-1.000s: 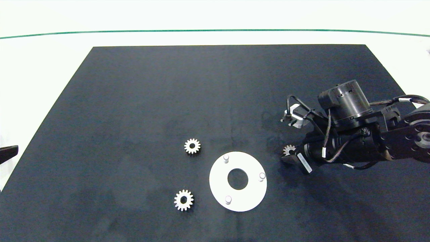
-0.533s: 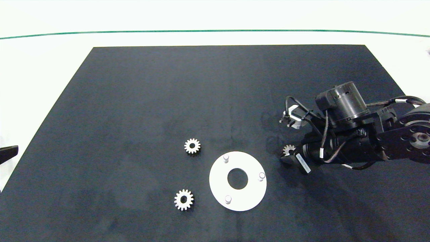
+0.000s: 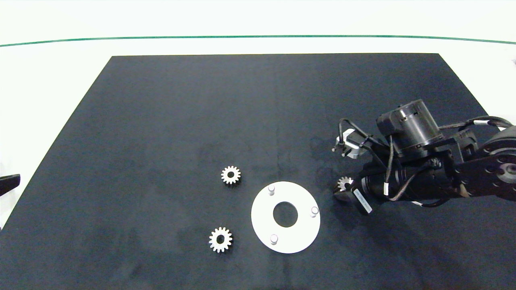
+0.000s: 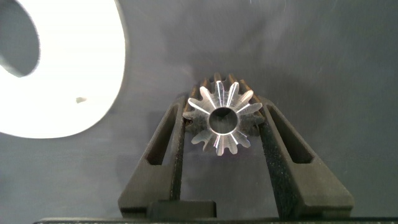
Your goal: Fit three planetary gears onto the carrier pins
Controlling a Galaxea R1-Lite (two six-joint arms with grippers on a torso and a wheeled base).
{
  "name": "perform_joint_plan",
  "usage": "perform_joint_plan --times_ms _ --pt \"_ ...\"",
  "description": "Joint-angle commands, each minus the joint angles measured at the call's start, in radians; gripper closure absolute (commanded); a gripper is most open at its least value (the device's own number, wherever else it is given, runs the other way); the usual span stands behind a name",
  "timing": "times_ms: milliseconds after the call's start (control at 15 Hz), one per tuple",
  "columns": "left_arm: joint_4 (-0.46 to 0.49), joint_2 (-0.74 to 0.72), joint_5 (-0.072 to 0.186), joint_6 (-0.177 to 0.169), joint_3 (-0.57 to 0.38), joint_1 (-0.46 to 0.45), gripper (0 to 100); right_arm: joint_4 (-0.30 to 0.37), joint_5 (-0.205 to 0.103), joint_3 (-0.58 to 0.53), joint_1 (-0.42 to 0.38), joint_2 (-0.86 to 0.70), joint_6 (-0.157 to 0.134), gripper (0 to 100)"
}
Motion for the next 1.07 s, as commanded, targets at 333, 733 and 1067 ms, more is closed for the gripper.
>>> perform_joint_plan --times_ms 333,733,1067 --pt "0.003 -0.002 0.0 0.001 0.001 0.001 0 0.091 -0.079 0.013 0.25 -0.169 0.008 93" --pt "0.01 -0.006 0.0 0.001 0.0 0.001 0 0.081 -0.087 -0.057 0.284 -0.031 0.04 93" --pt "0.01 -0.006 0.0 0.002 0.0 0.001 0 0.081 -0.087 -0.066 0.284 0.002 0.041 93"
